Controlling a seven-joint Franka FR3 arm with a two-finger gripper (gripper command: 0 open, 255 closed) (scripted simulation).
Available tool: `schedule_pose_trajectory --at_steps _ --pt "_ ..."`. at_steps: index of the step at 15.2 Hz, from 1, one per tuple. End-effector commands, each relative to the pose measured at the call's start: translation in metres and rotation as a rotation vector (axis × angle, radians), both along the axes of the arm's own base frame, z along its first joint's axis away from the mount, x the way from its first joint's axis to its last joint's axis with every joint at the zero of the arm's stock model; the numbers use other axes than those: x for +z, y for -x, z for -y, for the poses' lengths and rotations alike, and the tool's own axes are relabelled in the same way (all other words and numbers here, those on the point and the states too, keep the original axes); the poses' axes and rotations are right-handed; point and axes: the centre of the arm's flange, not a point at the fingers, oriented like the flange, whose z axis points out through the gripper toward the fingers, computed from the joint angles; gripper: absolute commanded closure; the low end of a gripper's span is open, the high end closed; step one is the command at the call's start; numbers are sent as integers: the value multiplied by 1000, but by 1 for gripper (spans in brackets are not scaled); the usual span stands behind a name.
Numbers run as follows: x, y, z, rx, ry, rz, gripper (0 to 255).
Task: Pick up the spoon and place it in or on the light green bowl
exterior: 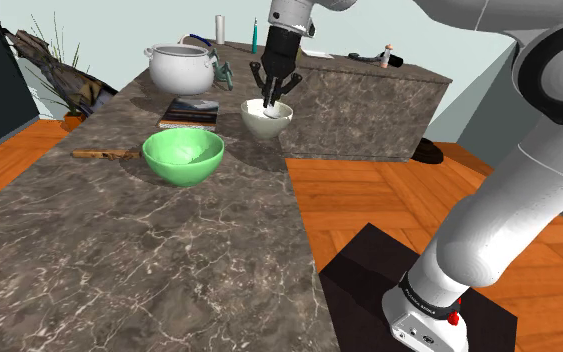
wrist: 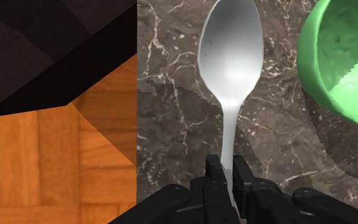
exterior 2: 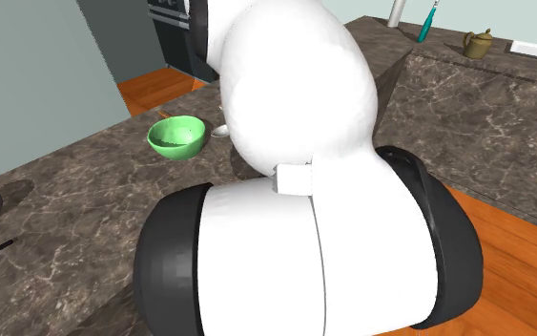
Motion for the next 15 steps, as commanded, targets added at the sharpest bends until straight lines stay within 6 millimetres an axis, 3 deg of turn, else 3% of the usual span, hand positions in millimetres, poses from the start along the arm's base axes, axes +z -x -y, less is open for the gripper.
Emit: schedule_pose_trajectory --at_steps 1,3,15 --pt "11 -1 0 0 0 0 255" --pt "19 -1 0 0 0 0 255" --pt "27 -37 -154 0 0 0 255"
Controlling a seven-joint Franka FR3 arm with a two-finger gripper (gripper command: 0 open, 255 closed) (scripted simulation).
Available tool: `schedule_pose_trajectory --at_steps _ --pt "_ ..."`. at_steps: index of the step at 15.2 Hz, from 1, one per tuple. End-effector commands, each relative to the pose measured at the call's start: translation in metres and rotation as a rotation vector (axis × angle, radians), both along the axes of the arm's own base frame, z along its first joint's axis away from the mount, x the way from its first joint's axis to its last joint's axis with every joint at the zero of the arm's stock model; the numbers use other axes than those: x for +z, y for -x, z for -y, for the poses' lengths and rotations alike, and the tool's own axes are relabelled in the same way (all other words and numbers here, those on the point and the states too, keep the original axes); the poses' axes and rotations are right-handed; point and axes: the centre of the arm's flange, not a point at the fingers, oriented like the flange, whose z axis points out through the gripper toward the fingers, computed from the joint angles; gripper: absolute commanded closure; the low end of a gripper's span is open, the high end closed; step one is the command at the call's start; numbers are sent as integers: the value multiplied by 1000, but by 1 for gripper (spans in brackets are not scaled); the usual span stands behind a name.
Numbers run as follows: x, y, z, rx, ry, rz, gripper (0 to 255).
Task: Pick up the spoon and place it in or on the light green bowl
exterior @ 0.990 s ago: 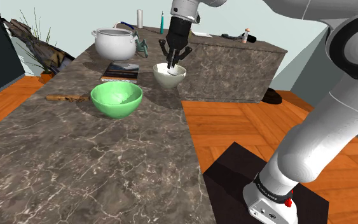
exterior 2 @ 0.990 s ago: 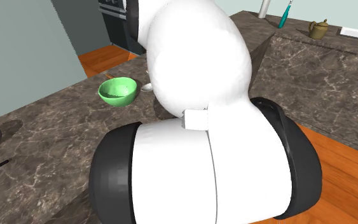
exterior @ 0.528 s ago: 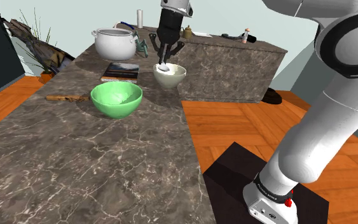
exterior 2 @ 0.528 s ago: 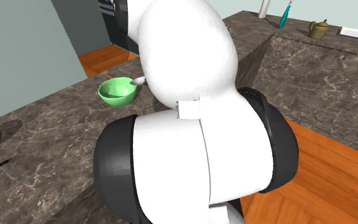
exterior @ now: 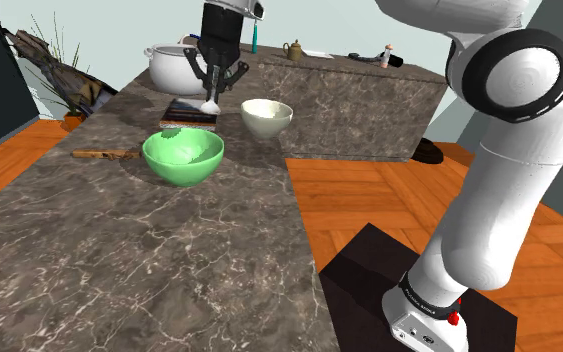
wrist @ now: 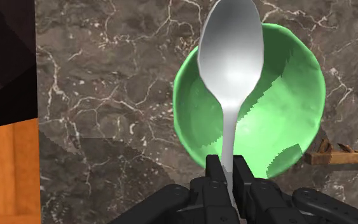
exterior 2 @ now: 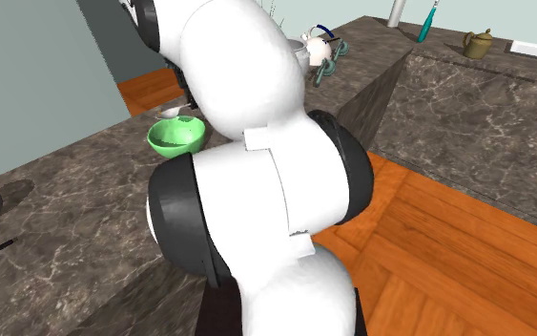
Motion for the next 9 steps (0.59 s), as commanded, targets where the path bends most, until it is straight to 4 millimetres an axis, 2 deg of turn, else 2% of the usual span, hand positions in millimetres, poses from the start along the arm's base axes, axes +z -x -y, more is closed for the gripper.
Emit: schedule_pose_trajectory --at_steps 1,4,9 --pt "3 -7 -23 -2 -1 0 255" --pt "5 -16 -61 -2 -1 0 255" --pt "-21 -16 -61 -2 -1 0 255"
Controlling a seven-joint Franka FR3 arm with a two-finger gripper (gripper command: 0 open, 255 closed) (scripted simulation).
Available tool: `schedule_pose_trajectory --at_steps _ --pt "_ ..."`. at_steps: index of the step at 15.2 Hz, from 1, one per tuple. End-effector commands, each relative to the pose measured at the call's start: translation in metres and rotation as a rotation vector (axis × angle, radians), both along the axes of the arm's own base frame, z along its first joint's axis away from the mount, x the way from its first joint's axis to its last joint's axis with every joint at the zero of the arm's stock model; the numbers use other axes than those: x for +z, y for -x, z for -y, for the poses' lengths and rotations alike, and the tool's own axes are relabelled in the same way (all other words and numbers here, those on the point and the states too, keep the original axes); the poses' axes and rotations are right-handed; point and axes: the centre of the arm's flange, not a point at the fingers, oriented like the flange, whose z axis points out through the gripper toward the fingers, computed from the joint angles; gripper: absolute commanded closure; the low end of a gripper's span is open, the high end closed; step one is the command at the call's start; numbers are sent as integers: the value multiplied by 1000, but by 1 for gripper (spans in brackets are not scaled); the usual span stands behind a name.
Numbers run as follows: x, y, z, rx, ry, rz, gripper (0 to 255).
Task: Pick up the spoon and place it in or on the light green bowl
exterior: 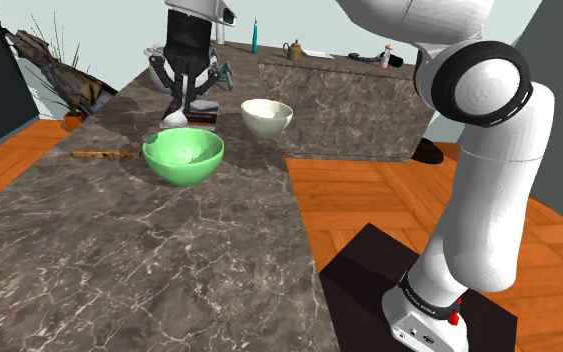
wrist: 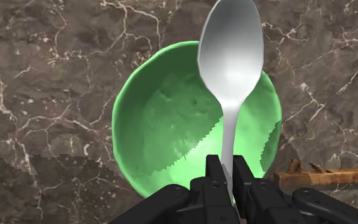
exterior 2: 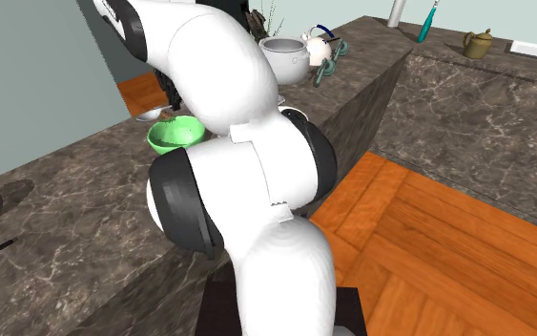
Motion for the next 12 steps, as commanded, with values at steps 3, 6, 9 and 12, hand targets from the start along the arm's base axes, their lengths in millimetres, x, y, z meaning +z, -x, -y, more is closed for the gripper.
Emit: schedule_pose_trajectory --at_steps 3,6,9,12 --pt "-21 0 0 0 0 1 255" --pt "-37 0 0 0 0 1 255" --pt "-53 0 0 0 0 1 255" --pt "-60 0 0 0 0 1 255"
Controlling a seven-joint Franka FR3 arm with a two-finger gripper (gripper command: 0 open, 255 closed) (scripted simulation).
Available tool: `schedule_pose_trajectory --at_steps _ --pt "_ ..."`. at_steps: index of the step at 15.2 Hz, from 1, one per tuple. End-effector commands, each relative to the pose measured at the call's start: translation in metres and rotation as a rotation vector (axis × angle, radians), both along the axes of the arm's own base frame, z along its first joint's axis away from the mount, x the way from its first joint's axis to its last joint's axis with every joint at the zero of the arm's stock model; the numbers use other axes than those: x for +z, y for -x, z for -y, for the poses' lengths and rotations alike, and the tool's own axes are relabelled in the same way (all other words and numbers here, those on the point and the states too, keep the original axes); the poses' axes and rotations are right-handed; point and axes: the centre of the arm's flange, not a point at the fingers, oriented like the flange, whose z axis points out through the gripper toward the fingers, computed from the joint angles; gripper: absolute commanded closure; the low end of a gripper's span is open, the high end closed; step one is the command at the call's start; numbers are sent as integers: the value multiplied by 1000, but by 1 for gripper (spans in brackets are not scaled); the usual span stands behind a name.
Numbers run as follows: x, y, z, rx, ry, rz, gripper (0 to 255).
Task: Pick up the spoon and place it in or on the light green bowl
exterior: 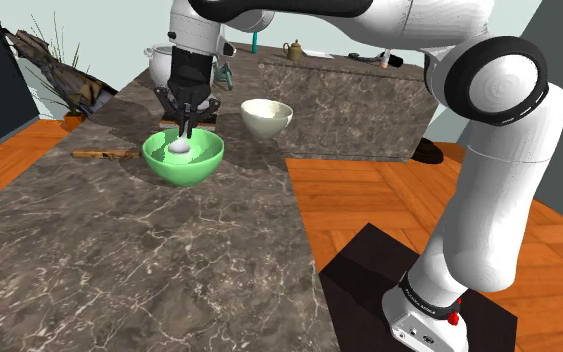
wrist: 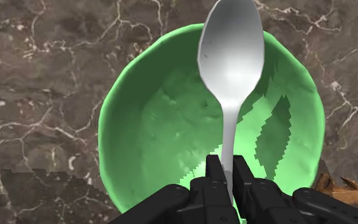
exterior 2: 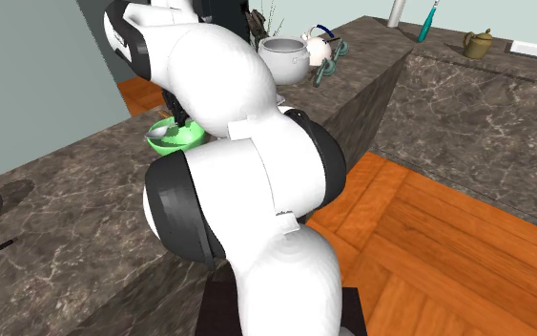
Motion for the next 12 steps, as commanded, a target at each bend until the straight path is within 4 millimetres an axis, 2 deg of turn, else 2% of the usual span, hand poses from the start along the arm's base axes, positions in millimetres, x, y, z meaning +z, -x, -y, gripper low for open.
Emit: schedule_pose_trajectory --at_steps 1,6,7,12 --pt "-2 0 0 0 0 0 255" --pt "-2 0 0 0 0 0 255" --pt "-2 0 0 0 0 0 0" --pt "-2 0 0 0 0 0 0"
